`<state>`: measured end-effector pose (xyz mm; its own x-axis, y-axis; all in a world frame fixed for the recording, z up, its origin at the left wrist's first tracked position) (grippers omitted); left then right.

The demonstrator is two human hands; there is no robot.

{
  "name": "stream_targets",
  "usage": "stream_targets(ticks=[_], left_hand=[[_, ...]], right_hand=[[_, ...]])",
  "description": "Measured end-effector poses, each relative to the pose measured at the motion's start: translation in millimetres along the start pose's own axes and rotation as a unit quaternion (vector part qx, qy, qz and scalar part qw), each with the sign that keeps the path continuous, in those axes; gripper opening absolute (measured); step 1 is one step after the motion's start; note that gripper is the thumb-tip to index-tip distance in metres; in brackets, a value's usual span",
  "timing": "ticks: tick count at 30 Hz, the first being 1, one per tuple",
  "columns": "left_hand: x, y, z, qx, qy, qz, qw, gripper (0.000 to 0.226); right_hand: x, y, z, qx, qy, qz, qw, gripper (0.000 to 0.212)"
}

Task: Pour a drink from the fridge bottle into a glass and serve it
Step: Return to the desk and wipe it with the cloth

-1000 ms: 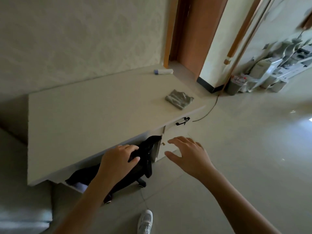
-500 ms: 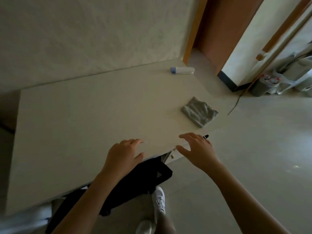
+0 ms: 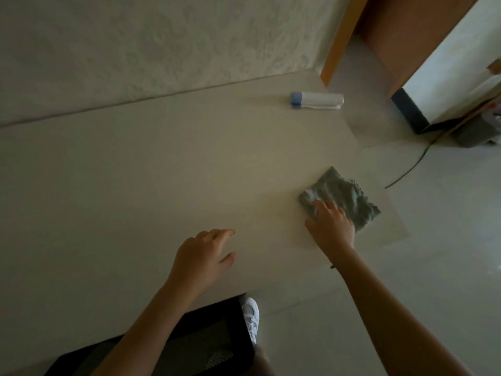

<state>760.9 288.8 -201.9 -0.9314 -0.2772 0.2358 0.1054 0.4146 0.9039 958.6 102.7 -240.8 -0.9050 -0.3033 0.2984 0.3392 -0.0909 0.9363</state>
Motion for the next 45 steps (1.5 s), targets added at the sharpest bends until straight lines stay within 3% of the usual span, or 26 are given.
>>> stream_targets(ticks=[6,10,12,14,17,19,22,28,36,38,41,45], left_hand=[[-16,-7,0,0.005,0.02,0.015,1.0,0.047],[-14,-2,10,0.001,0.04,0.005,0.999,0.047],[-6,-1,20,0.001,0.056,-0.01,0.998,0.047],[5,0,34,0.008,0.069,-0.045,0.997,0.05],[25,-4,66,0.007,0.103,-0.113,0.988,0.058],[40,-10,94,-0.012,0.155,-0.109,0.982,0.065],[54,-24,139,-0.025,0.214,-0.105,0.971,0.065],[54,-48,190,-0.049,0.189,-0.051,0.979,0.066],[59,-57,210,0.0,0.11,-0.105,0.988,0.054],[67,-55,224,0.02,0.092,-0.124,0.988,0.054],[88,-54,249,0.028,0.134,-0.166,0.977,0.053],[95,-56,254,0.0,0.144,-0.17,0.975,0.052]], right_hand=[[-26,-10,-5,0.007,-0.009,-0.017,1.0,0.025],[-33,2,5,-0.102,-0.008,-0.002,0.995,0.011],[-20,2,23,-0.181,0.035,0.025,0.983,0.011],[1,-6,46,-0.205,0.137,0.069,0.967,0.016],[18,-22,64,-0.126,0.263,0.009,0.956,0.03],[12,-34,61,-0.066,0.225,-0.006,0.972,0.051],[4,-62,54,0.027,0.164,0.058,0.984,0.066],[14,-95,74,0.104,0.179,0.04,0.978,0.058],[115,-152,209,0.151,0.41,0.023,0.899,0.057],[142,-168,243,0.152,0.433,0.028,0.888,0.06],[164,-182,276,0.156,0.437,0.026,0.885,0.063],[156,-186,276,0.155,0.458,0.024,0.875,0.062]])
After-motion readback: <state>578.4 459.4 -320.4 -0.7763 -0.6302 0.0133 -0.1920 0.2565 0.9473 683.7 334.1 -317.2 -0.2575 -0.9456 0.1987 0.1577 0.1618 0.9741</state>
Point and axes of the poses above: each hand's wrist, its own x-axis away from the middle knuckle, its own y-axis out of the back of the hand, z = x × y, the point moved 2 cm from there along -x, towards the middle knuckle, and after that the axes turned 5 degrees about -y, right-handed, at the moved point
